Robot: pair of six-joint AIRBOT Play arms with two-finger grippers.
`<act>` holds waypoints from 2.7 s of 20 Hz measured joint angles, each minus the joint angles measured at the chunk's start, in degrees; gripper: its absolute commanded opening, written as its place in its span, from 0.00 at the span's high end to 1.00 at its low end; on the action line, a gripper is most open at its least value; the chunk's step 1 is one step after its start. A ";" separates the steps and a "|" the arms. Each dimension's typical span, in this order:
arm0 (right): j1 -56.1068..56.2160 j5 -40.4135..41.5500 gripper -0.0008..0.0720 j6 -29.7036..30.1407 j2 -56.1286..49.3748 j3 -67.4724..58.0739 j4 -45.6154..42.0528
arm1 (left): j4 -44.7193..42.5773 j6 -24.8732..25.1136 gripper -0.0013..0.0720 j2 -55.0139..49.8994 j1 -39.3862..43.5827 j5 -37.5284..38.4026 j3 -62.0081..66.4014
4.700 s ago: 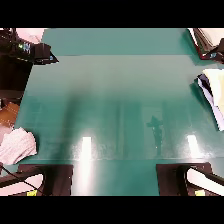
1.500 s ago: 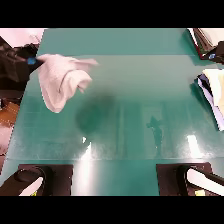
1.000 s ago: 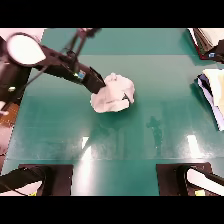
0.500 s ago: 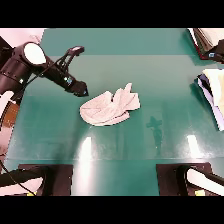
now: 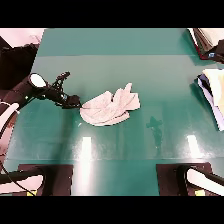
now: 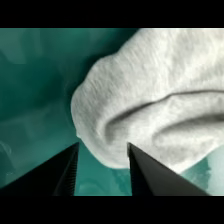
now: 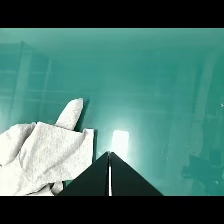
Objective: Fold the shirts.
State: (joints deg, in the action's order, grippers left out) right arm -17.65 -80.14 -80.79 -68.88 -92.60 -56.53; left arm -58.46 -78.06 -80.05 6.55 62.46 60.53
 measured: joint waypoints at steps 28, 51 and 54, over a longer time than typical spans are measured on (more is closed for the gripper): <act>24.83 23.82 0.23 0.15 -13.57 40.30 14.97 | 4.70 5.03 0.95 4.72 0.94 2.73 3.98; 13.70 17.49 0.97 3.17 16.74 8.79 14.78 | -5.55 -2.29 0.95 28.87 0.96 2.60 35.43; 12.52 14.88 0.97 -0.70 22.03 7.41 9.62 | -2.86 -2.43 0.95 30.14 0.98 5.38 38.86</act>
State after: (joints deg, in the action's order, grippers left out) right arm -5.13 -65.25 -81.49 -46.85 -85.19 -46.92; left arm -61.32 -80.49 -49.91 7.53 67.83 99.39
